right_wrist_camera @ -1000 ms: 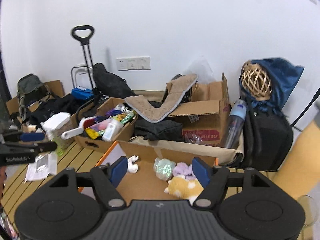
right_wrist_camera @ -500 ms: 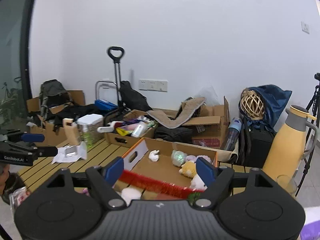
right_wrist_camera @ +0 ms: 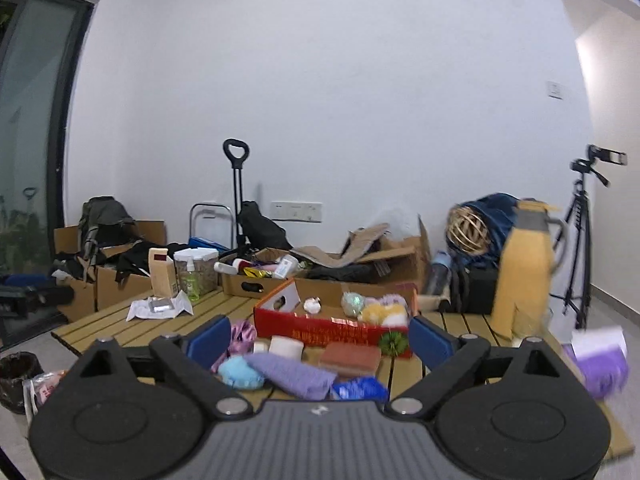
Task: Organize soft objects
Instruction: 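Move both grippers down to the purple linen cloth on the table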
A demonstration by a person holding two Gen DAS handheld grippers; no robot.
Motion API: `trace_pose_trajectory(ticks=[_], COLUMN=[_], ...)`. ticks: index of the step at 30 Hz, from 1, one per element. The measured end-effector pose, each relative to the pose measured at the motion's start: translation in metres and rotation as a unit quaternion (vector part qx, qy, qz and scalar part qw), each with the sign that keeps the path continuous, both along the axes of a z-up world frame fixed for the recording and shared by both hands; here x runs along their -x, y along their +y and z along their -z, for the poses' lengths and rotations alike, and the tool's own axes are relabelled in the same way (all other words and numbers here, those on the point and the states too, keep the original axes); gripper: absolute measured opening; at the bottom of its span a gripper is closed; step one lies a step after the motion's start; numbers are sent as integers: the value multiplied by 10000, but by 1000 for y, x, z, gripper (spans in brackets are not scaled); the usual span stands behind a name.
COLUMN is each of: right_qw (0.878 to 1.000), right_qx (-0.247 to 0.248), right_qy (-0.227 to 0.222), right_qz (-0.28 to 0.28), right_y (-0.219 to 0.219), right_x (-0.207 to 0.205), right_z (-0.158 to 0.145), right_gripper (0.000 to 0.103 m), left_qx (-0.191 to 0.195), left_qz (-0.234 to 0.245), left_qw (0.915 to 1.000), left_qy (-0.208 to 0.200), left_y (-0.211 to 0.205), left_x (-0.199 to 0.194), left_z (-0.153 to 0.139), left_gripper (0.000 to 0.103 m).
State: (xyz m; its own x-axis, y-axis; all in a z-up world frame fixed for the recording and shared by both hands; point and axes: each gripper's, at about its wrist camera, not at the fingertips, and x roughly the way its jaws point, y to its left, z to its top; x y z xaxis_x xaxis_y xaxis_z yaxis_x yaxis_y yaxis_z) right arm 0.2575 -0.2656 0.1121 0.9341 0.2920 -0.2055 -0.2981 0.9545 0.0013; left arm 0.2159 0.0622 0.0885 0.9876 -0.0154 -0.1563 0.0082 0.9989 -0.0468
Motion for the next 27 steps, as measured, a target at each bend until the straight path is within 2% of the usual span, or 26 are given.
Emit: trace_pose_trajectory(ticks=[2,5,7,9,15,22,24,26,27], right_qw=[9998,9985,9974,9974,9966,9868,9832,9792,9777], right_qx=[-151,-355,-218,-166,-357,-990,-1139,-1298,-1325], right_qy=[78,404,599,646,668,1262,1418,1555,1624], right_qz=[119,-111,-325,-265,-319,-240,-174,-129,-121], right_y=[4,9,16,22,28,19,17,17,18], right_x=[18,34,34,31,15,-45,-68,-95,-109], right_z=[18,40,46,48,57,93,102,112,117], right_gripper=[96,96,94,94,93,62,55,44,43], left_qx=[-29,-135,-99,-17,-117,-74,-68,-53,-47], left_qz=[41,83,-41,-65,-20,491,677,858,955], left_qw=[9999,9995,9992,9993,9987,9957,9943,9916,9899], left_qy=[102,261,383,379,494,779,824,965,1049], left_y=[2,11,17,21,13,-20,-32,-44,-50], left_x=[13,18,14,11,-14,-88,-114,-143,-159], left_z=[12,25,29,30,37,56,62,69,72], left_gripper=[103,103,103,103,103,103,101,96,95])
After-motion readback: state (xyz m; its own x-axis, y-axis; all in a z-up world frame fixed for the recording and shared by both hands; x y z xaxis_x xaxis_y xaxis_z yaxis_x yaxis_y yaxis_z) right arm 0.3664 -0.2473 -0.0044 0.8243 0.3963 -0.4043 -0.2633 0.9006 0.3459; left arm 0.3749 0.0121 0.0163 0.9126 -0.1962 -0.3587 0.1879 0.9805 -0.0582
